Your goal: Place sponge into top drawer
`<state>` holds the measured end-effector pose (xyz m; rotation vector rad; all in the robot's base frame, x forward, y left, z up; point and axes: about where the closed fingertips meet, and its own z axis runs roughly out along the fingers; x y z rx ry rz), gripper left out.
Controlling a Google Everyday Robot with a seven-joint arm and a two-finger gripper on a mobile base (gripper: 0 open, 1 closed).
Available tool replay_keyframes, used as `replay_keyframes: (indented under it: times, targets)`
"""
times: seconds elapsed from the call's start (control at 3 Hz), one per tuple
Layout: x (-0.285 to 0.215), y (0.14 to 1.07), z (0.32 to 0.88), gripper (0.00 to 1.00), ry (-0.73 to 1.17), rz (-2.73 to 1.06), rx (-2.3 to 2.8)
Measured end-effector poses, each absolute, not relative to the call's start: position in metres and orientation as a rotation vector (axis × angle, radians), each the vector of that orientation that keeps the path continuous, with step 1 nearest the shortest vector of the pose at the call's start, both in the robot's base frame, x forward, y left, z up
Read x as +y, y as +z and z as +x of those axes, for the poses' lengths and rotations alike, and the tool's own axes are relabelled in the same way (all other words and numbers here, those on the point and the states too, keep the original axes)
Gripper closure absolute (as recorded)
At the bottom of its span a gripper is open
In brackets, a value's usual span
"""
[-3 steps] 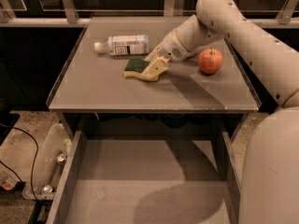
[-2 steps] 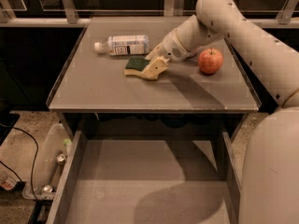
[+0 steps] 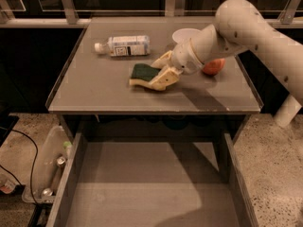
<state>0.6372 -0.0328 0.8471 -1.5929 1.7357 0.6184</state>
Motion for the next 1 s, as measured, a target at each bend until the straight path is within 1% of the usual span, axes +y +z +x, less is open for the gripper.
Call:
replay_keyframes:
  times: [1.0]
  targets:
    - [-0.081,0.855,0.478,1.00,0.534,-1.581,1.608]
